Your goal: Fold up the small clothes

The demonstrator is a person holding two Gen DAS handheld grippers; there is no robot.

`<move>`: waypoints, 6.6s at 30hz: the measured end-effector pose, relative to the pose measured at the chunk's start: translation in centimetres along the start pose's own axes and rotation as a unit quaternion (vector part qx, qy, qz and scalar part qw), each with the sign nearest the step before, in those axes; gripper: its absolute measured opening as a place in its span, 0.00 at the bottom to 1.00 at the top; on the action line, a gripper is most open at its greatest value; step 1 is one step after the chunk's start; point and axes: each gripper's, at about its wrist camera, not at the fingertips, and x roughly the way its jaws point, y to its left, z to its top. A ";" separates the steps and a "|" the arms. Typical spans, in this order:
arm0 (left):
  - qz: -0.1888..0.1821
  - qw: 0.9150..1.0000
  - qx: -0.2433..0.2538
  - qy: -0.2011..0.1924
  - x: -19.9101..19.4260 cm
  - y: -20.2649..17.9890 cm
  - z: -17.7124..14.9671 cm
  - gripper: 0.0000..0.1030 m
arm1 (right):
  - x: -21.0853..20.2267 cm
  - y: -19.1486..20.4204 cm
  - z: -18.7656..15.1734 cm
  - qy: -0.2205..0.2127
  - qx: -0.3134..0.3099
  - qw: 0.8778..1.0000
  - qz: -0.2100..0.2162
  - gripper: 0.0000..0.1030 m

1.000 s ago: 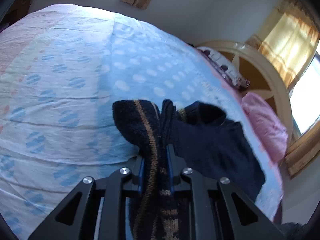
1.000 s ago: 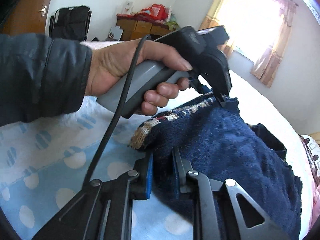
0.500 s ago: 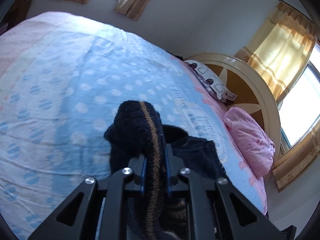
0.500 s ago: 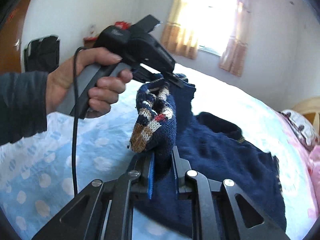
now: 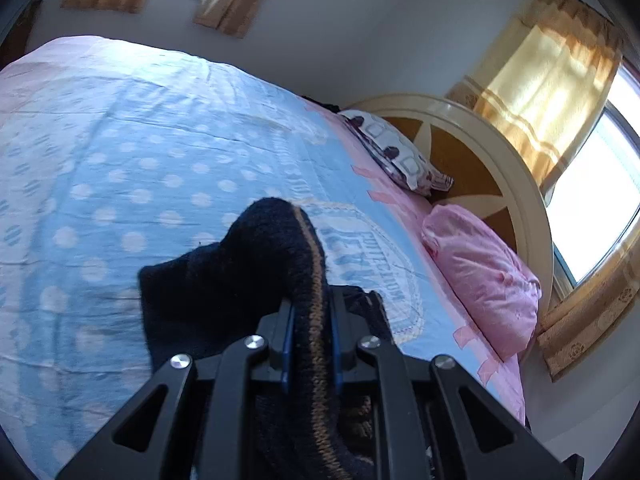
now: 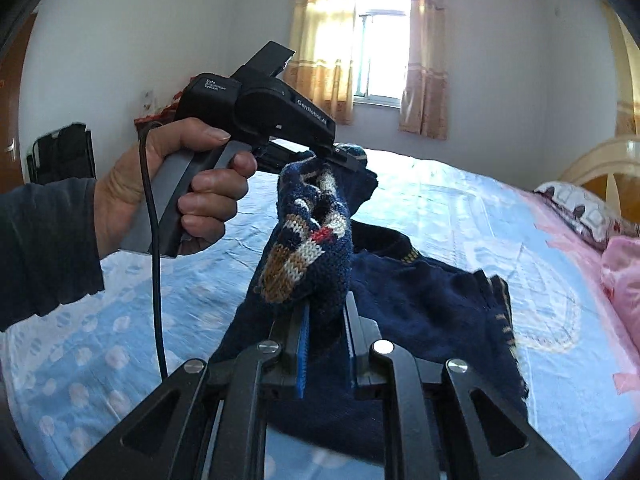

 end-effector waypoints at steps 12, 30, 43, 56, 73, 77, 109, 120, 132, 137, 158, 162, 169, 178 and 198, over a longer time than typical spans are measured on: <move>-0.011 0.998 0.040 0.044 7.7 -5.8 -0.8 0.15 | -2.8 -8.3 -2.8 0.017 0.094 0.995 -0.027 0.13; 0.035 0.986 0.126 0.102 15.3 -11.4 -3.9 0.18 | -3.2 -16.4 -8.9 0.100 0.216 0.970 -0.053 0.06; 0.103 0.964 0.244 0.024 3.1 -9.4 -11.1 0.78 | -4.8 -18.1 -8.7 0.040 0.259 0.965 -0.011 0.43; 0.120 0.971 0.204 0.024 2.5 -4.6 -15.3 0.83 | -0.4 -16.7 -7.3 0.119 0.252 0.960 -0.033 0.13; 0.092 0.977 0.189 0.045 2.1 -3.4 -16.7 0.88 | -2.2 -16.9 -1.5 0.054 0.197 0.977 -0.055 0.47; 0.088 0.978 0.182 0.045 2.0 -3.0 -16.7 0.92 | 2.4 -15.1 1.9 0.082 0.164 0.982 0.033 0.47; 0.063 0.993 0.088 0.045 1.7 -0.1 -16.0 1.00 | 11.5 -8.7 2.5 0.173 0.057 0.983 -0.001 0.48; 0.068 0.992 0.088 0.054 2.3 -0.2 -16.0 1.00 | 10.0 -16.2 -1.4 0.191 0.118 0.971 -0.086 0.47; 0.105 0.982 0.150 0.046 2.1 -2.1 -17.2 1.00 | 10.6 -22.2 2.4 0.168 0.182 0.967 -0.062 0.47; 0.087 0.986 0.130 0.062 2.8 -1.4 -16.9 1.00 | 15.7 -23.7 1.3 0.225 0.208 0.952 -0.018 0.16; 0.084 0.985 0.135 0.065 3.2 -1.9 -17.1 1.00 | 8.1 -22.6 1.4 0.157 0.176 0.970 -0.052 0.14; 0.085 0.985 0.135 0.065 3.1 -1.9 -17.1 1.00 | 5.1 -19.2 0.6 0.150 0.149 0.976 0.045 0.14; 0.090 0.987 0.122 0.055 3.0 -1.4 -16.7 1.00 | 6.1 -17.9 -3.8 0.201 0.123 0.972 0.011 0.14; 0.104 0.984 0.125 0.071 4.1 -2.0 -16.5 1.00 | 5.7 -22.3 -1.9 0.138 0.179 0.973 0.033 0.65; 0.124 0.980 0.128 0.089 6.5 -3.1 -15.7 1.00 | 16.9 -29.4 -2.9 0.152 0.315 0.933 0.084 0.65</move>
